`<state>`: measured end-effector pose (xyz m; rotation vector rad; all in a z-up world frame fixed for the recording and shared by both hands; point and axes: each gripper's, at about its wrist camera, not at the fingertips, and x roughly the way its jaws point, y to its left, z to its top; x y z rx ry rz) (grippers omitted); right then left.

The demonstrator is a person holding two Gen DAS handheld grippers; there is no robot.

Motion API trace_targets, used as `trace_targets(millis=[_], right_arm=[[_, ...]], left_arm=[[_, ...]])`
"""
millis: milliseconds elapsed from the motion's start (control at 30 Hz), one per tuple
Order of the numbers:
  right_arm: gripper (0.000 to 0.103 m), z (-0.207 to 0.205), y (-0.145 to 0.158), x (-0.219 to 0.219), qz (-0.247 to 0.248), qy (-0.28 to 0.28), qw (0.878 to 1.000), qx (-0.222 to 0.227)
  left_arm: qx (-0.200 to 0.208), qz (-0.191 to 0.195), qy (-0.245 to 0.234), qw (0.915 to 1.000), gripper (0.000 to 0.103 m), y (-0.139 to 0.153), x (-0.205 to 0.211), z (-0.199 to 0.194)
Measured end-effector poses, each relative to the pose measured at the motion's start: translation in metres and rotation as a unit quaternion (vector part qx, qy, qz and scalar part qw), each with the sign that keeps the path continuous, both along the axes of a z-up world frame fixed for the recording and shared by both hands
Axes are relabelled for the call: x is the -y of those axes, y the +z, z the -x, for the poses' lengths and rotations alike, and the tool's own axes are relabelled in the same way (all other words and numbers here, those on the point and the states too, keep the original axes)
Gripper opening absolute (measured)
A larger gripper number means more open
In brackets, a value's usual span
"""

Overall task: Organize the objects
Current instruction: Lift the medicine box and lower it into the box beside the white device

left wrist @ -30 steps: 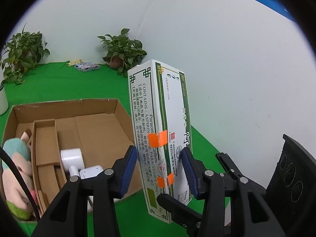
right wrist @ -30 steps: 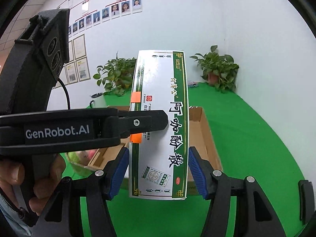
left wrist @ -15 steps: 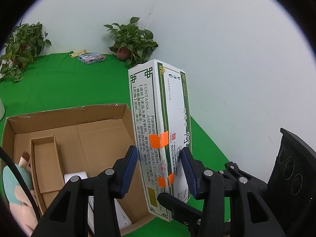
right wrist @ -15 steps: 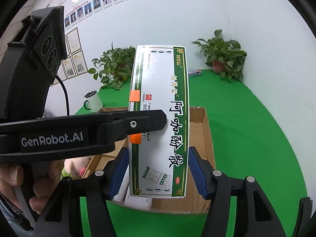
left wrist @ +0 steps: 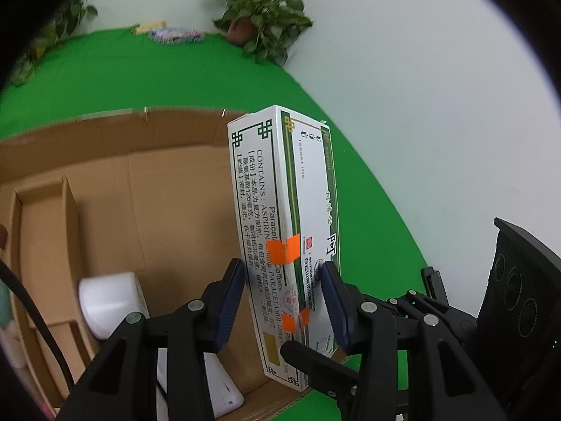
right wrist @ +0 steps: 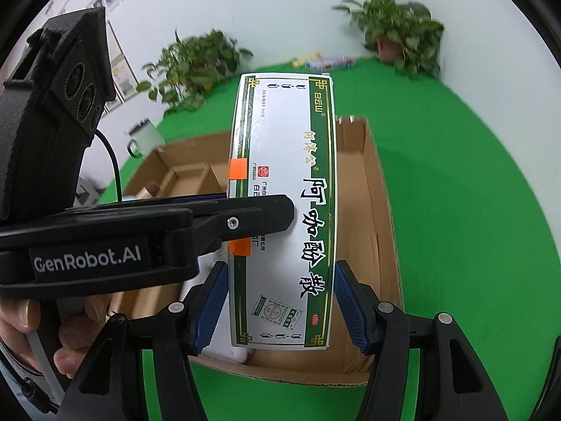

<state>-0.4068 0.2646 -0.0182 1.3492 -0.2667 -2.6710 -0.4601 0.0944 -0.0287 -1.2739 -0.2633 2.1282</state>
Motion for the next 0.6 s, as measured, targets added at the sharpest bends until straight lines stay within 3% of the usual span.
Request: trace_targets(millis=[333, 600], right_arm=[[0.058, 0.015, -0.073, -0.006, 0.008, 0.010, 0.996, 0.083], [0.058, 0.024, -0.087, -0.002, 0.010, 0.000, 0.992, 0.123]], left_arm=[[0.080, 0.010, 0.012, 0.9966, 0.043, -0.068, 0.001, 0.021], [0.131, -0.027, 0.022, 0.9908, 0.046, -0.094, 0.008, 0.033]])
